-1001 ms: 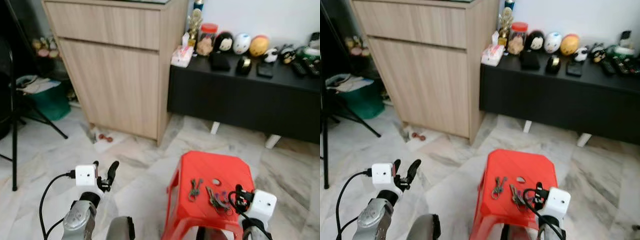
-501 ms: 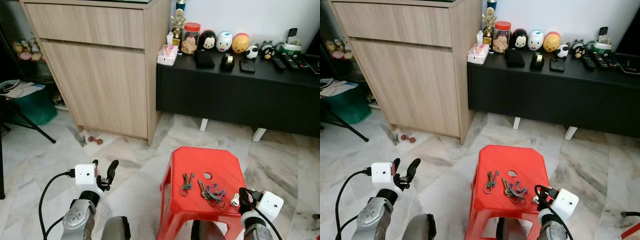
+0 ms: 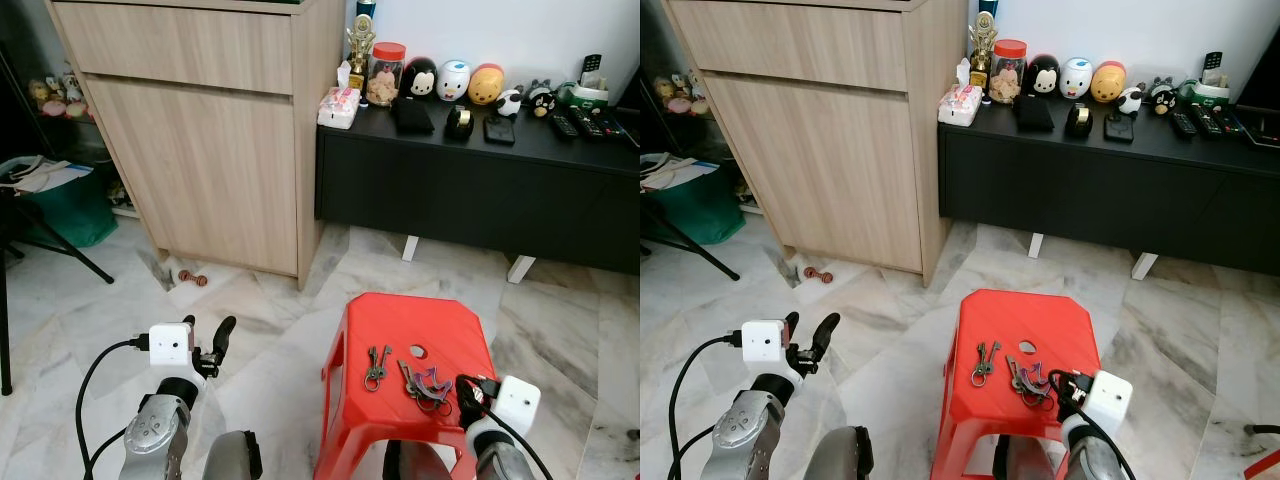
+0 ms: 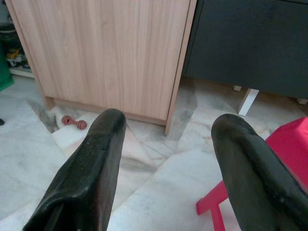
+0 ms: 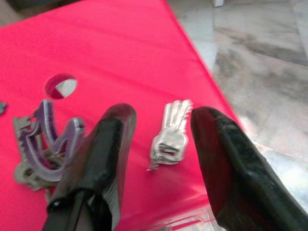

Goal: Hang keys on a hook

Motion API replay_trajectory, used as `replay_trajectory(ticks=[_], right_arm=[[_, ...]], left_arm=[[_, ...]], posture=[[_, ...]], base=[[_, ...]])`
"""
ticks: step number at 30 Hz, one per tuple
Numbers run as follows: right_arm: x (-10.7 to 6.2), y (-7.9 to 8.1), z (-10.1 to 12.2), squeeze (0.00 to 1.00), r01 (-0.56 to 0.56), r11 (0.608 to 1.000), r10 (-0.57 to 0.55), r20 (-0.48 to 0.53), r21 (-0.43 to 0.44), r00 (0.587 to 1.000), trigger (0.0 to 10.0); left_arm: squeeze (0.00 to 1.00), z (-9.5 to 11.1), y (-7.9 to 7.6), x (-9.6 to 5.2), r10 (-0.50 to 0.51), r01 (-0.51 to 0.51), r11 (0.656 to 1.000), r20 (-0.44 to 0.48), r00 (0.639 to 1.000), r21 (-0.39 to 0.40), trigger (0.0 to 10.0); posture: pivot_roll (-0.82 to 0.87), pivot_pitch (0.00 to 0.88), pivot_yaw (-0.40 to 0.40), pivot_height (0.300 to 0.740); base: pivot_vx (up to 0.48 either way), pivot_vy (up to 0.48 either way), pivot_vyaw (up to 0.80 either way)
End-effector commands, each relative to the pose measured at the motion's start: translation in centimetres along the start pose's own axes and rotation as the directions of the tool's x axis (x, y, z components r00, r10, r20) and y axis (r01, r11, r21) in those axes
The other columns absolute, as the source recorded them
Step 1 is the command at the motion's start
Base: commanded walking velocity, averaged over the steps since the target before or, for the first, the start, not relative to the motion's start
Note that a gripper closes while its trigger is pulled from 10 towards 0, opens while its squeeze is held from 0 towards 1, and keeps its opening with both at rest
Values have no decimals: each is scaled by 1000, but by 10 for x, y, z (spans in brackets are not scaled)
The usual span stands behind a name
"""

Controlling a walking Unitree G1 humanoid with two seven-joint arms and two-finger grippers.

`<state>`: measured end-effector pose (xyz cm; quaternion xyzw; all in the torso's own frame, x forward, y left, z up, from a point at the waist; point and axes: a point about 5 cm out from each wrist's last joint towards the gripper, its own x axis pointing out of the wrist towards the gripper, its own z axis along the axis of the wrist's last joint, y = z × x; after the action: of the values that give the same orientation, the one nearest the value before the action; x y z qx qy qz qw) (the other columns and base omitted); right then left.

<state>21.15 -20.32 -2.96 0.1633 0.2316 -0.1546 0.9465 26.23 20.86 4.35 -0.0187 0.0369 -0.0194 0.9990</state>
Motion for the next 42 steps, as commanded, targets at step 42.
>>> replay_trajectory(ticks=[42], right_arm=[[0, 9, 4, 0, -43, 977, 63, -92, 208, 994, 10000]], left_arm=[[0, -6, -1, -3, -4, 5, 1000, -21, 1000, 20, 10000]], posture=[[33, 2, -78, 588]], base=[[0, 0, 0]])
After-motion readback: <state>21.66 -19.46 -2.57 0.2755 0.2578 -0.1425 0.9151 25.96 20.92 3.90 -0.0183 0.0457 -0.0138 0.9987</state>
